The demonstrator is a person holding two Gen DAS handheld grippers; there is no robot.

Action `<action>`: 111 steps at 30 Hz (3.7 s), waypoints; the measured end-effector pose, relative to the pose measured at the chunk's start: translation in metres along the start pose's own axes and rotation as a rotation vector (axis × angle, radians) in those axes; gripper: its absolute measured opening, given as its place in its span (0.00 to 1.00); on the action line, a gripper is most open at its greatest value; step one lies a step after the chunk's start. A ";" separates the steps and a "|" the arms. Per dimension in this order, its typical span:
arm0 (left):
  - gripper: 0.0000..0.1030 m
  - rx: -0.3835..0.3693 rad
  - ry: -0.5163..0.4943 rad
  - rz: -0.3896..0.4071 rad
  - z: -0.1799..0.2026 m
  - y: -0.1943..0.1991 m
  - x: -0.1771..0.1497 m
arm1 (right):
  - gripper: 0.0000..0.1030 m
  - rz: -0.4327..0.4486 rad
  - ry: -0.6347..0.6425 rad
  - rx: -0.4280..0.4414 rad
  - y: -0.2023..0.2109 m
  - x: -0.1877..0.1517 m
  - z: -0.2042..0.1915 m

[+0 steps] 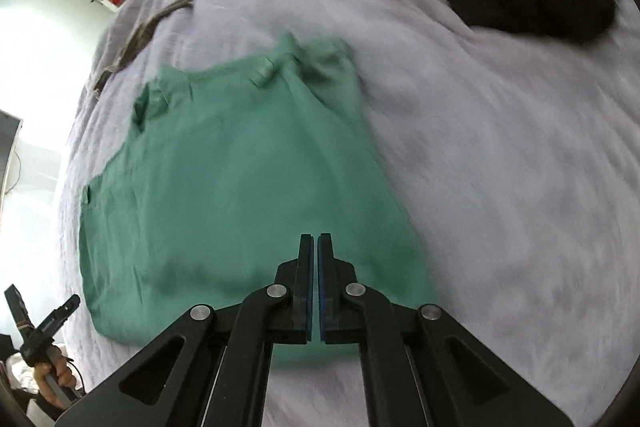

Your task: Fold large clothes

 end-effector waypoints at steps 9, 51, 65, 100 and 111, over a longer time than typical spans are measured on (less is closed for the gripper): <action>0.38 0.105 0.006 0.012 0.013 -0.066 0.050 | 0.00 -0.038 -0.157 -0.041 -0.057 0.034 0.044; 0.98 0.145 -0.002 -0.157 0.053 0.034 -0.095 | 0.60 -0.348 -0.079 0.145 0.010 -0.150 -0.080; 0.98 0.085 -0.121 -0.135 0.034 0.033 -0.071 | 0.84 -0.253 -0.101 0.212 0.000 -0.165 -0.157; 0.98 -0.156 0.068 -0.051 -0.056 -0.031 -0.004 | 0.85 -0.296 -0.407 0.697 -0.116 -0.181 -0.242; 0.98 -0.470 0.164 -0.150 -0.028 -0.061 0.033 | 0.07 -0.234 -0.317 0.807 -0.076 -0.143 -0.258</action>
Point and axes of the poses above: each gripper's, at about its wrist camera, not at the fingertips, and y roughly against the way its jaws point, z to its right, x to its top, the point moved 5 cm from there along -y, roughly the way its jaws point, and after that the axes turned 2 degrees about y, right-handed, at the moved point
